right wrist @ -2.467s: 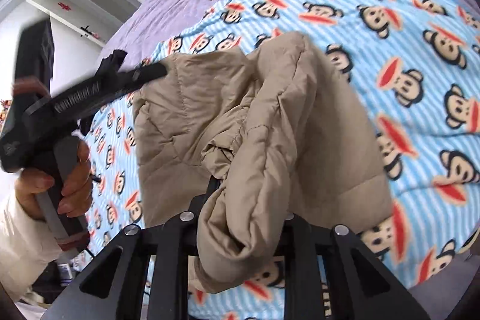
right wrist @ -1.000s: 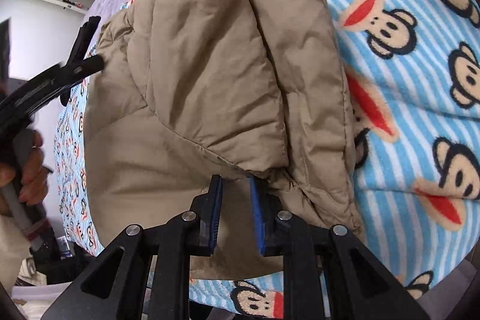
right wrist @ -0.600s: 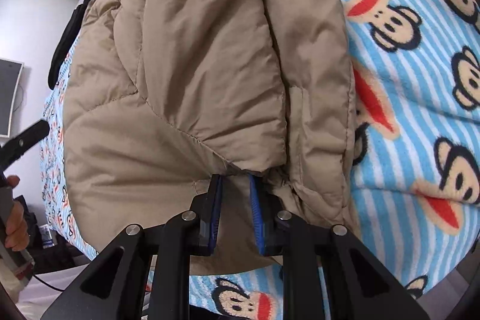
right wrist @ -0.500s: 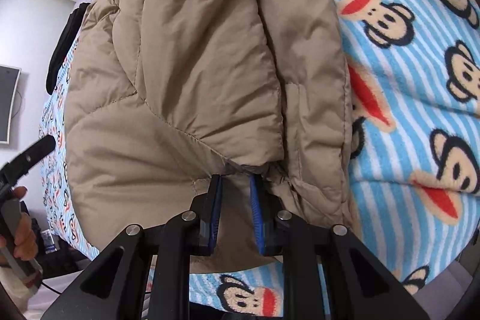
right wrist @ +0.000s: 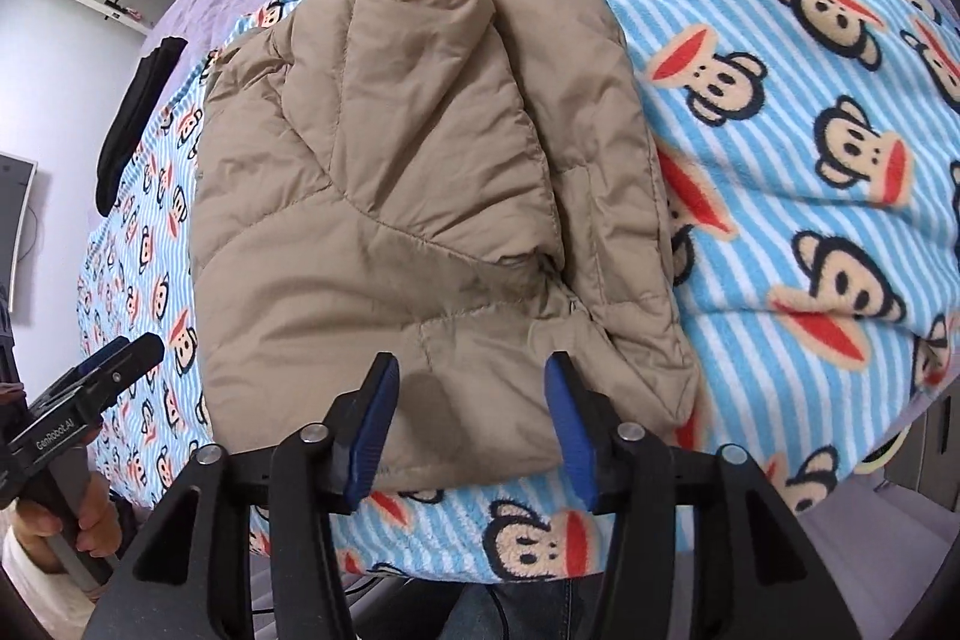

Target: Fold large clothes

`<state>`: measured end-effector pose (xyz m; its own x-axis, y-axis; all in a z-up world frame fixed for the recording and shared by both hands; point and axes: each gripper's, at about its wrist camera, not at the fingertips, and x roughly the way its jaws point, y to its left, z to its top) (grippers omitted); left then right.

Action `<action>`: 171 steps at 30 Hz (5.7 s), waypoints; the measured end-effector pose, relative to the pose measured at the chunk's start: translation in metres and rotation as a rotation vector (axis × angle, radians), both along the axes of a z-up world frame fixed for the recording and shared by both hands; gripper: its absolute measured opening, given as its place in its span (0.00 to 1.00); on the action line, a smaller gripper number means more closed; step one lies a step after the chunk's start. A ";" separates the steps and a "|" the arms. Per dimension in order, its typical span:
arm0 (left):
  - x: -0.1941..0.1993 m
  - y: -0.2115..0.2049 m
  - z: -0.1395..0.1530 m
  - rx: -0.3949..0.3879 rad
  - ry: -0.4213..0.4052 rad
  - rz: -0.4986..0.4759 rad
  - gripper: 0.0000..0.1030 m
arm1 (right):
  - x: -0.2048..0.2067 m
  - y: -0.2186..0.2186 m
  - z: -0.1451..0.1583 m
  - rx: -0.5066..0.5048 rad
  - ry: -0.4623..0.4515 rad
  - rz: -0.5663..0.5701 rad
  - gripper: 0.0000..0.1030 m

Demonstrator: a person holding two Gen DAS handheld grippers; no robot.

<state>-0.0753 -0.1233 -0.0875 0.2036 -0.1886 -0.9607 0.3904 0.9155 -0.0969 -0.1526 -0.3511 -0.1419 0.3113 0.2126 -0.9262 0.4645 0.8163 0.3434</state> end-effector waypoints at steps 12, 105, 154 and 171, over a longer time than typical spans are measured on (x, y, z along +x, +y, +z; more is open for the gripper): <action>0.015 -0.003 -0.010 0.019 0.028 0.063 0.99 | 0.006 -0.017 0.020 -0.012 -0.026 0.021 0.76; 0.235 0.203 -0.050 -0.342 0.070 0.247 0.72 | 0.315 0.149 -0.066 0.584 -0.137 0.315 0.45; 0.103 0.206 -0.046 0.000 -0.079 0.179 0.86 | 0.220 0.207 -0.038 0.038 -0.035 0.383 0.28; 0.111 0.216 -0.043 -0.049 0.009 0.162 0.86 | 0.171 0.214 -0.027 0.009 0.090 0.300 0.29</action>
